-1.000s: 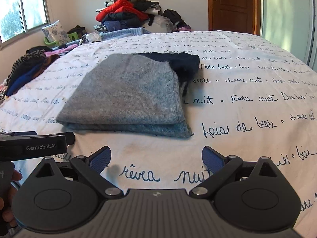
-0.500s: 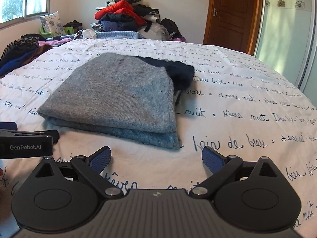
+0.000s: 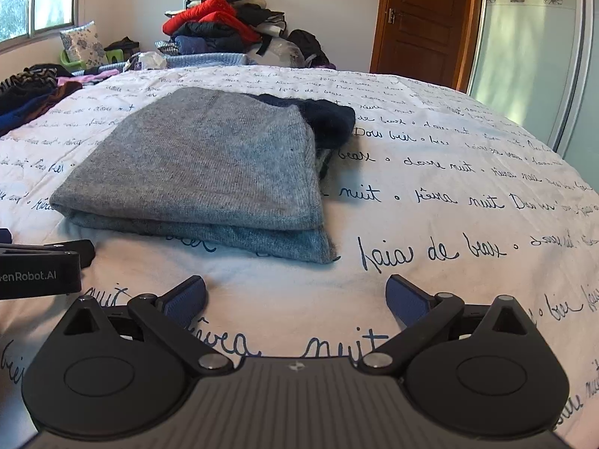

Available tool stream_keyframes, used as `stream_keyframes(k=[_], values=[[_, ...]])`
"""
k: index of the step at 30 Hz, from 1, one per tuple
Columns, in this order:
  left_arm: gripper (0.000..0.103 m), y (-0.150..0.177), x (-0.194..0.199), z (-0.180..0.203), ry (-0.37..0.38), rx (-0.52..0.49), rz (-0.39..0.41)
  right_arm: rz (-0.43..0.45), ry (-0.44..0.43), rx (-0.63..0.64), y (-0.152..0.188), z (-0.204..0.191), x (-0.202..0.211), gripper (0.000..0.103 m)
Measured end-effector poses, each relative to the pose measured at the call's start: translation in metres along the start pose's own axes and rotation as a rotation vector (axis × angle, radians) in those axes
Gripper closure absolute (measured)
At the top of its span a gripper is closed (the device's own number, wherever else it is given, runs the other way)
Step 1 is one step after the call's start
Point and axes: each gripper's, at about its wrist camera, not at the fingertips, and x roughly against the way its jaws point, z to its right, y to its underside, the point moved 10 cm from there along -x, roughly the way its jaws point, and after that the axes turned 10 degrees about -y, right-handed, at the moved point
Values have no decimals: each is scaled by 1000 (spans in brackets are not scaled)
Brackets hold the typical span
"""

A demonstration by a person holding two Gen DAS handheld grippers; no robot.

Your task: Fold small clothes

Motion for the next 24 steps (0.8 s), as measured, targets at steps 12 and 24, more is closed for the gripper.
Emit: stream_keyframes(k=[12, 24], values=[[0, 1, -1, -1, 8, 13, -3, -8, -14, 7, -5, -1, -7, 0], [0, 1, -1, -2, 12, 18, -4, 13, -14, 3, -2, -1, -4, 0]])
